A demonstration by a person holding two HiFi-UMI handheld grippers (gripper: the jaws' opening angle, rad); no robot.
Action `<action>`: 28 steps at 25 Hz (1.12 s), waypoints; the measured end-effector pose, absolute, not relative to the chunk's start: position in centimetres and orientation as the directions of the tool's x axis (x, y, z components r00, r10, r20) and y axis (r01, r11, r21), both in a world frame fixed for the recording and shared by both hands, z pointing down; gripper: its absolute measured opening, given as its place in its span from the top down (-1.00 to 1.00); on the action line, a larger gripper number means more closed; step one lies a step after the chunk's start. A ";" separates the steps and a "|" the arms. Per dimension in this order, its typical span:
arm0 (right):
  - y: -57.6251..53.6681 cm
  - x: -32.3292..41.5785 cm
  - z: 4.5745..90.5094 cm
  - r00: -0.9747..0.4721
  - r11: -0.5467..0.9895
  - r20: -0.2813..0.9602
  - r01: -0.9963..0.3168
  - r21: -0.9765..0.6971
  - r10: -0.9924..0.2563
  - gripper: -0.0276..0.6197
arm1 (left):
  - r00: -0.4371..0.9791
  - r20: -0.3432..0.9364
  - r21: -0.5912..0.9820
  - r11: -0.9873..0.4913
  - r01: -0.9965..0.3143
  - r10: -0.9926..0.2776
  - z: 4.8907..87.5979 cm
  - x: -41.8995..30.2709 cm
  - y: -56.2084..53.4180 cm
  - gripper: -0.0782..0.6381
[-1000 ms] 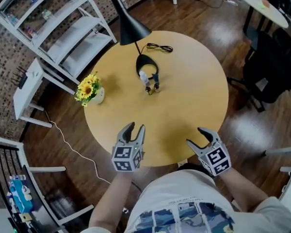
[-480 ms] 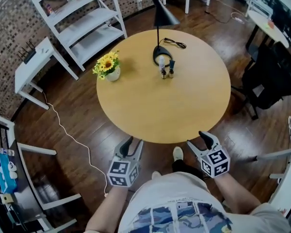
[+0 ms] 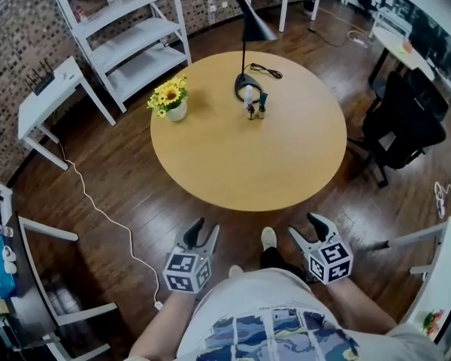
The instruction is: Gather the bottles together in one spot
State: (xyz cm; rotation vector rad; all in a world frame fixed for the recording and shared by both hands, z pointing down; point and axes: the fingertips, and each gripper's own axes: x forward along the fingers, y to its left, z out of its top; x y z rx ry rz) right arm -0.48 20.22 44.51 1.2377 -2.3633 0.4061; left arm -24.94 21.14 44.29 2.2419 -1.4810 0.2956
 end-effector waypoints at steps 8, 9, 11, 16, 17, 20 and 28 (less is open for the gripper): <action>21.6 -0.7 43.7 -0.487 0.543 0.501 -0.839 -0.041 -0.715 0.04 | 0.434 0.407 0.243 -0.363 -0.899 -0.803 44.4 -25.1 22.6 0.31; 21.8 -0.7 43.9 -0.486 0.542 0.506 -0.839 -0.041 -0.713 0.04 | 0.438 0.405 0.246 -0.365 -0.898 -0.803 44.4 -25.1 22.8 0.31; 22.4 -0.6 44.2 -0.484 0.542 0.516 -0.839 -0.044 -0.707 0.04 | 0.438 0.407 0.247 -0.365 -0.898 -0.801 44.7 -25.2 23.3 0.31; 23.3 -0.4 44.4 -0.481 0.541 0.525 -0.840 -0.047 -0.702 0.05 | 0.434 0.414 0.250 -0.358 -0.900 -0.800 45.1 -25.5 24.2 0.31; 23.4 -0.3 44.5 -0.476 0.538 0.528 -0.842 -0.042 -0.703 0.05 | 0.431 0.414 0.247 -0.357 -0.901 -0.801 45.0 -25.5 24.4 0.31; 23.3 0.0 44.7 -0.452 0.527 0.531 -0.850 -0.012 -0.717 0.05 | 0.428 0.414 0.239 -0.357 -0.903 -0.804 44.9 -25.5 24.7 0.31; 23.9 -0.5 45.6 -0.464 0.534 0.540 -0.845 -0.032 -0.702 0.05 | 0.428 0.434 0.234 -0.360 -0.903 -0.793 45.7 -25.6 25.9 0.31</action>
